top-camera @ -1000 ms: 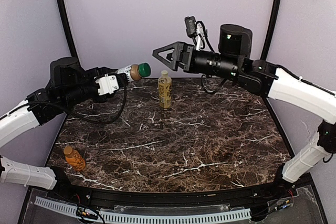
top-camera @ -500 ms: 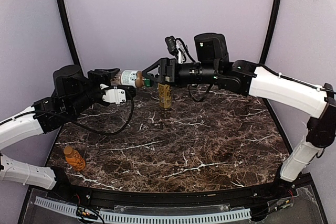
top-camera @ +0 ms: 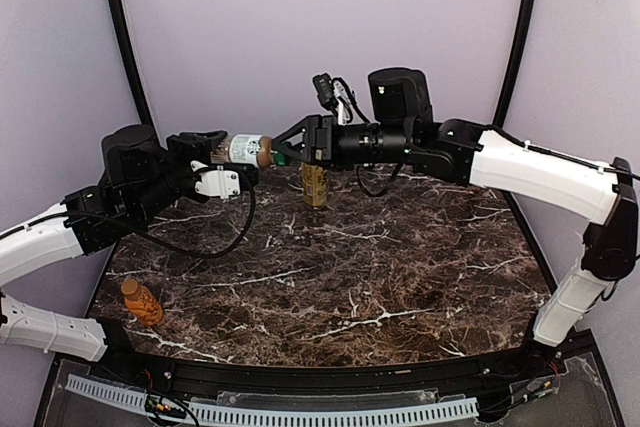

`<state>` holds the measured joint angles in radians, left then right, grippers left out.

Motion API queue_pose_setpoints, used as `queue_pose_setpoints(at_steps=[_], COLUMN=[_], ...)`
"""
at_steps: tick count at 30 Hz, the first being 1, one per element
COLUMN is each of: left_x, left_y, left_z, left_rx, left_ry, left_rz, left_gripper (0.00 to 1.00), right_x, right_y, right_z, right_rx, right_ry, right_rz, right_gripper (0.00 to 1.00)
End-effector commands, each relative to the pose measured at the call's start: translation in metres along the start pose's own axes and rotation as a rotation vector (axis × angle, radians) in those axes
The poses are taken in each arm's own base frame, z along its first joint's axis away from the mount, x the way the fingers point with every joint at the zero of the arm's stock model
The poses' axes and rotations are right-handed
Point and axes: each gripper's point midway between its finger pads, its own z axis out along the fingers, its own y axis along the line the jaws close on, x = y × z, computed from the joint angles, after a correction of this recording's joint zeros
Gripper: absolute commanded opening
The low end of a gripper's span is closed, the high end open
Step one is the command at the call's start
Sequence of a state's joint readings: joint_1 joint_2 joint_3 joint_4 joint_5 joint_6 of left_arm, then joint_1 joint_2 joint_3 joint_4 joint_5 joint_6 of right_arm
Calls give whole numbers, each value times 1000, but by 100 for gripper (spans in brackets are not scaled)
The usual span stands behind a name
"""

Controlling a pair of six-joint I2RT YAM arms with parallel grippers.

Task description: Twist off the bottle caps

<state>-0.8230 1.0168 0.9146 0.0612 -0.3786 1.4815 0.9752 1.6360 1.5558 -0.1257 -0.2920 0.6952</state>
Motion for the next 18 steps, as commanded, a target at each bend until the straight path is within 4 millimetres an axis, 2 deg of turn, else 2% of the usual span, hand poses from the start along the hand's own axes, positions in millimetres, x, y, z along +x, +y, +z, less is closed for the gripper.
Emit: queue_pose_setpoints(at_steps=[1, 4, 8, 15, 18], left_x=[0, 1, 0, -1, -3], left_y=[4, 5, 4, 3, 4], left_z=[-3, -3, -4, -4, -4], left_rx=[-25, -27, -24, -22, -18], left_ry=[1, 0, -2, -8, -20], left_rz=[-21, -21, -19, -18, -33], left_gripper=[32, 32, 32, 32, 31], right_x=[3, 2, 1, 2, 4], right_y=[-11, -14, -10, 0, 7], right_z=[7, 5, 4, 6, 9], right_rx=[-6, -5, -29, -98, -142], right_ry=[-2, -14, -21, -18, 3], right_rz=[19, 20, 12, 0, -24], right_gripper=[65, 64, 50, 36, 20])
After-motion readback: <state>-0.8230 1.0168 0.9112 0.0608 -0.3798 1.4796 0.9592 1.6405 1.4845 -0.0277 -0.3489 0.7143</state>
